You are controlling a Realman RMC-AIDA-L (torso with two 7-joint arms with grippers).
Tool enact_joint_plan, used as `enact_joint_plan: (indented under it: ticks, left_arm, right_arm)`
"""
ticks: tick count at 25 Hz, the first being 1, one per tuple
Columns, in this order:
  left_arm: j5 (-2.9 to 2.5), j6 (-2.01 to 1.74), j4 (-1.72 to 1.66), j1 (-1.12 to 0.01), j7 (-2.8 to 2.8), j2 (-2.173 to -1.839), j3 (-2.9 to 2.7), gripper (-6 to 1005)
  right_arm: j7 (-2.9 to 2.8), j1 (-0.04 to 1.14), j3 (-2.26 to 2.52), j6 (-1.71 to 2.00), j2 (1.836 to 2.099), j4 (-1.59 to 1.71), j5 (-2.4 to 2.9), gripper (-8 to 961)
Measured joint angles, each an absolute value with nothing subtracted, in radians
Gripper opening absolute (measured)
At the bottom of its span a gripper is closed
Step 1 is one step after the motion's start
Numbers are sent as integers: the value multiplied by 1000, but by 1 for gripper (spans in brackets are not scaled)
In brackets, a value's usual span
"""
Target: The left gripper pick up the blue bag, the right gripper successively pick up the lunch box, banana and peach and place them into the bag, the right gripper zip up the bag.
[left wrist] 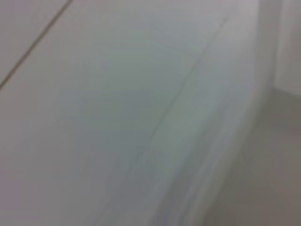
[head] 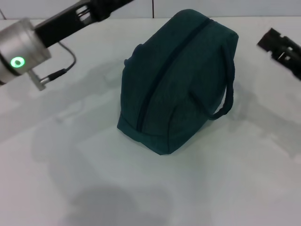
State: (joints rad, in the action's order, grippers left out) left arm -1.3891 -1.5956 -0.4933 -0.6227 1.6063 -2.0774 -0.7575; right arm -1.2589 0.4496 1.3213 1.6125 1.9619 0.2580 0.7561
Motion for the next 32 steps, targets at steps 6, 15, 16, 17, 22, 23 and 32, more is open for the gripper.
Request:
enact_joint_plan:
  ticks: [6,15,16,17,22,23,32]
  left_arm:
    - [-1500,-1712,-620,-528,1613,-2044,-760,847]
    - [-1697,-1885,-715,-438,1482,-2020,-761,893]
    - [-1712,-1893,-716,-435,1471,-2016,-761,893]
    - [-1726,-1901,-716,-434,1467,-2011,-762,893]
    - [-1748,-1937,-714,-411,1455,-1999,-763,893]
    - [-1748,-1945,-715,-401,1444,-1997,-762,893]
    - [-1748,-1987,-711,-337,1369,-1991,-760,893]
  right_arm:
    - [-1095,449,1321,1623,1981,337,910,859]
    - [-962,456,1345,1667,2014,481,1208,858]
    - [-962,460,1358,1667,2014,482,1215,858]
    - [-962,466,1379,1663,2014,484,1220,858]
    - [-973,503,1466,1620,2014,487,1235,859]
    - [-981,512,1483,1610,2014,487,1239,859]
    - [-1019,520,1510,1573,2013,486,1242,858]
